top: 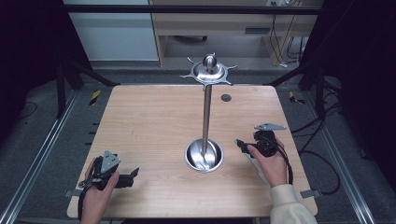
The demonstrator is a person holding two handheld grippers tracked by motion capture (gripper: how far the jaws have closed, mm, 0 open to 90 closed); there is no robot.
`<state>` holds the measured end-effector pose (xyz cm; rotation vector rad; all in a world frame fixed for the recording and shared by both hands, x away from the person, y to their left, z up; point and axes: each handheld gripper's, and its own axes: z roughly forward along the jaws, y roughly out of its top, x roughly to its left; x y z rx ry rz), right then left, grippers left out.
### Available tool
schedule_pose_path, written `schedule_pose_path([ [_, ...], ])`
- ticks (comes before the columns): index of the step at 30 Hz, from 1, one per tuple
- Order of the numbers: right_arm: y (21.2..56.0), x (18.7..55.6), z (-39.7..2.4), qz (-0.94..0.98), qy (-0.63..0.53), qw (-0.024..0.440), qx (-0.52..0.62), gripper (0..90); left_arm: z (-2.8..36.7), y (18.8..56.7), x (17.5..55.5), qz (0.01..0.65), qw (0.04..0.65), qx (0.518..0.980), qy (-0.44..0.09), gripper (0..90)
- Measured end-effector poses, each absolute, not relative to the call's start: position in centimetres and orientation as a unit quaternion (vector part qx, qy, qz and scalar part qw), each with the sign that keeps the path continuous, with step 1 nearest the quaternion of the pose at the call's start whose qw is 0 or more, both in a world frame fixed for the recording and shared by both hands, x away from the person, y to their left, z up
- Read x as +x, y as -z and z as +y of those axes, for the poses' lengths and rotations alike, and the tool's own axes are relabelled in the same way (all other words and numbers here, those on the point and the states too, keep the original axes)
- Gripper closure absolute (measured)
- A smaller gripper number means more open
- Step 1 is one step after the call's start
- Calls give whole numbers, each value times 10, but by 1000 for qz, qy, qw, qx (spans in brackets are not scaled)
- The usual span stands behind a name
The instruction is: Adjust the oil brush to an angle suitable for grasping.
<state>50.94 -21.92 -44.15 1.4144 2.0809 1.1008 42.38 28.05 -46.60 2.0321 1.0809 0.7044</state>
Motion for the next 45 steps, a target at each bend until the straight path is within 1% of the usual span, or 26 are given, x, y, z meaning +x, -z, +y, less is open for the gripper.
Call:
schedule_pose_path([
  [4,432,516,-216,749,-387,204,498,208,282,466,423,422,358,786,-274,32],
  [6,428,522,-215,749,-382,202,501,239,282,466,423,422,358,786,-274,32],
  [10,432,529,-209,744,-392,205,500,386,282,466,423,422,358,786,-273,32],
  [11,436,528,-205,747,-393,201,497,450,282,466,424,422,359,787,-273,32],
  [13,442,527,-197,767,-378,201,479,523,281,466,424,421,359,787,-274,32],
  [15,445,524,-189,788,-360,204,457,624,281,466,424,419,359,787,-274,32],
  [17,449,522,-184,800,-352,202,442,706,280,466,424,418,359,789,-273,32],
  [19,452,521,-181,811,-335,203,434,774,280,466,424,417,359,789,-273,32],
  [24,461,523,-182,825,-301,211,429,894,280,466,424,417,359,790,-272,32],
  [29,468,527,-186,827,-286,198,442,900,279,466,424,417,359,789,-272,32],
  [45,483,534,-190,833,-246,185,459,900,278,466,424,416,359,790,-272,32],
])
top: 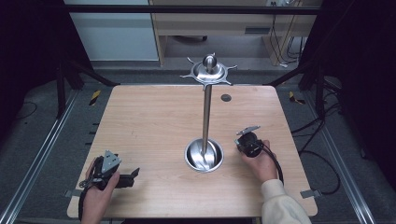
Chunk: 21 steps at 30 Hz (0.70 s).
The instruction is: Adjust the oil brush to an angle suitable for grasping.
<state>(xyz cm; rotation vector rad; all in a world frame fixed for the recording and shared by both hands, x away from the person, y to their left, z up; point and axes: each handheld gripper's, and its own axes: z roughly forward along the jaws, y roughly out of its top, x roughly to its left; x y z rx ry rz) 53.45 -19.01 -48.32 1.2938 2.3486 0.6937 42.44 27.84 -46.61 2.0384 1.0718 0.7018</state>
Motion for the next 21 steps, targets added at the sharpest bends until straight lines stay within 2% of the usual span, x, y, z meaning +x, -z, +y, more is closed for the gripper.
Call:
schedule_pose_path([
  [8,483,536,-193,828,-232,201,468,900,278,466,424,416,360,790,-272,32],
  [17,474,534,-202,818,-239,186,489,891,279,466,423,416,356,791,-273,32],
  [21,450,529,-207,823,-221,169,496,825,280,466,422,419,357,789,-274,32],
])
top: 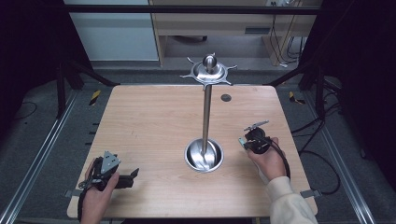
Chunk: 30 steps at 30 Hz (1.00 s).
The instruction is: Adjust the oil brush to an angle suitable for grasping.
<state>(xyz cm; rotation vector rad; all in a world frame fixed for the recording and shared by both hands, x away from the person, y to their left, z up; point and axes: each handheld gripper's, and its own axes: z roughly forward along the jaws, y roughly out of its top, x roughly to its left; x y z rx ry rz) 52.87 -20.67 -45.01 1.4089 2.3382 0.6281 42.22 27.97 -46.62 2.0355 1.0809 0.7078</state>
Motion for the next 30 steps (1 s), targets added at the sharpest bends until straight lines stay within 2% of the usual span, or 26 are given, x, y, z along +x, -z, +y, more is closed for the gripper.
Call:
schedule_pose_path([
  [5,432,526,-214,836,-180,145,497,723,279,466,422,416,357,791,-273,32],
  [12,432,526,-218,842,-138,116,509,649,279,465,421,415,359,790,-273,32],
  [22,452,529,-215,846,-102,82,516,683,278,465,421,412,359,792,-271,32],
  [30,458,533,-214,847,-90,73,519,711,277,466,422,412,359,792,-271,32],
])
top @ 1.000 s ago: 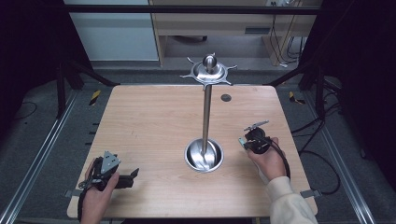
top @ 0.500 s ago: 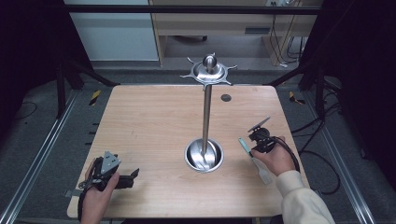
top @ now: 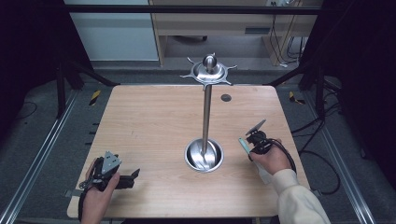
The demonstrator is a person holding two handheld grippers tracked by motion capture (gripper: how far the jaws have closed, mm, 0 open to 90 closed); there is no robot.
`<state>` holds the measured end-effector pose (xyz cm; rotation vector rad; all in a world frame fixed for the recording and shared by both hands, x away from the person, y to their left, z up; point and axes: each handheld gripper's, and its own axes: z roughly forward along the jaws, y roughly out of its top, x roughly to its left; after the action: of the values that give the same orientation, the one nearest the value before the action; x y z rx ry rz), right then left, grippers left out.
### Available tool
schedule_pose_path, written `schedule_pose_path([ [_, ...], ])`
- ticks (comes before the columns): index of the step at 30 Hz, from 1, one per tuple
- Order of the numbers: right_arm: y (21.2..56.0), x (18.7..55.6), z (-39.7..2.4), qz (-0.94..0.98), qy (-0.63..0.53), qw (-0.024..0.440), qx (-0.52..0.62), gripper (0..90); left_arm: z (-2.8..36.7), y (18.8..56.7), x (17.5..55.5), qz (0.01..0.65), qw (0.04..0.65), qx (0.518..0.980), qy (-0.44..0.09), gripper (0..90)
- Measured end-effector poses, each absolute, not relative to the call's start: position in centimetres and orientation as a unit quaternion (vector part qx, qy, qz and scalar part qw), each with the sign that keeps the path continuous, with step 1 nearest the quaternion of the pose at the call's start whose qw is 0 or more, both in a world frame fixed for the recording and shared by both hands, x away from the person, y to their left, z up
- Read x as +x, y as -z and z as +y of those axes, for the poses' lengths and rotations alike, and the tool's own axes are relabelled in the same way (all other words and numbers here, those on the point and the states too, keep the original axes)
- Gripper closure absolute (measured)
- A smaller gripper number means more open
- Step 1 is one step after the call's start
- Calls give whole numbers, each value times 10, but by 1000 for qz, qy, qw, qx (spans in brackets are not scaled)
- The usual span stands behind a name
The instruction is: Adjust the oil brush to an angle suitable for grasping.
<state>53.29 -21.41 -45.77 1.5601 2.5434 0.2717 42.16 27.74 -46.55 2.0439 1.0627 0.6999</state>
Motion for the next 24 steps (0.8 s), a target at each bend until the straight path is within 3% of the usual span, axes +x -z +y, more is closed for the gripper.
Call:
schedule_pose_path([
  [24,464,539,-216,840,-78,53,534,811,278,465,422,412,359,792,-272,32],
])
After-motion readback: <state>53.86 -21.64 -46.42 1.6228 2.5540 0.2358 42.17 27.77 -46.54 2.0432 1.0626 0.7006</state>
